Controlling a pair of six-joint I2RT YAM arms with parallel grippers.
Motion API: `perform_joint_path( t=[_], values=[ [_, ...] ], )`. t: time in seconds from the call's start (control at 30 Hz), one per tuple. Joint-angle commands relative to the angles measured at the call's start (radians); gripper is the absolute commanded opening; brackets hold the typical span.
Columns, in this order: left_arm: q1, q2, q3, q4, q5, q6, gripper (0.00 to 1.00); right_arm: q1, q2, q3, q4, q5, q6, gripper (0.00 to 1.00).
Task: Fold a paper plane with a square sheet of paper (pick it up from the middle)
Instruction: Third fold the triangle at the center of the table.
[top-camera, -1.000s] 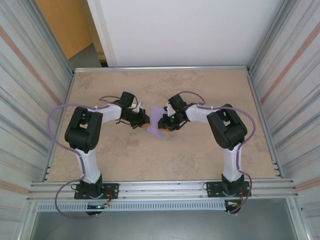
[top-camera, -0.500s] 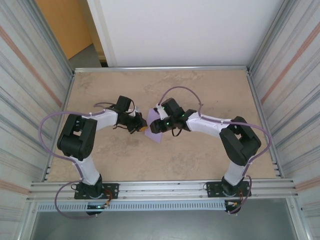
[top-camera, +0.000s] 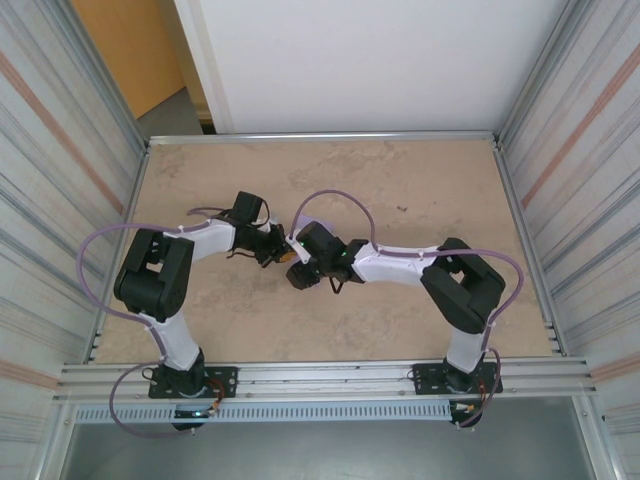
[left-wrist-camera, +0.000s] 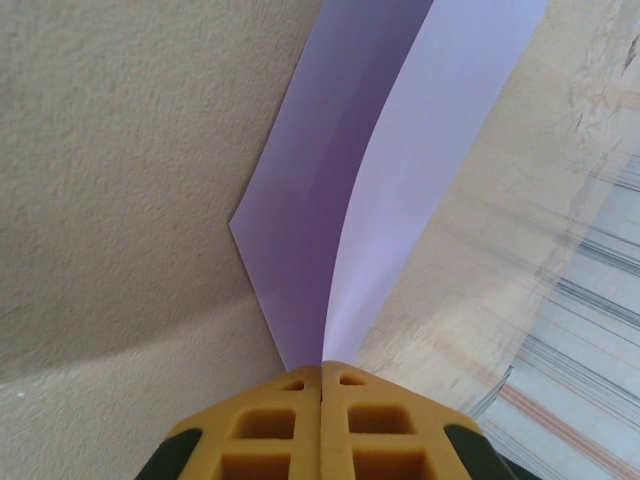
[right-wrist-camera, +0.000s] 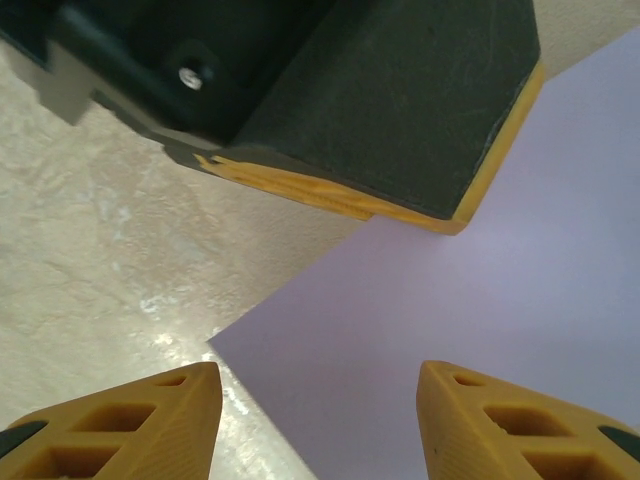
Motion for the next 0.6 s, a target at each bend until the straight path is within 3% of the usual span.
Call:
perform_joint_path(
  t=[0.0,0.37,0.57],
  values=[
    [-0.009,-0.011,-0.012,0.019,0.022,-0.020,0.04,0.007,0.020,-0.012,0.027,0.060,-0.036,0.54],
    [-0.007,0.003,-0.015,0.016,0.014,-0.012,0.04,0.003,-0.059,-0.081,0.076,0.136,-0.038,0.46],
    [-0.009,0.009,-0.010,0.008,0.011,-0.006,0.04,0.001,-0.076,-0.084,0.074,0.118,-0.035,0.40]
  ],
)
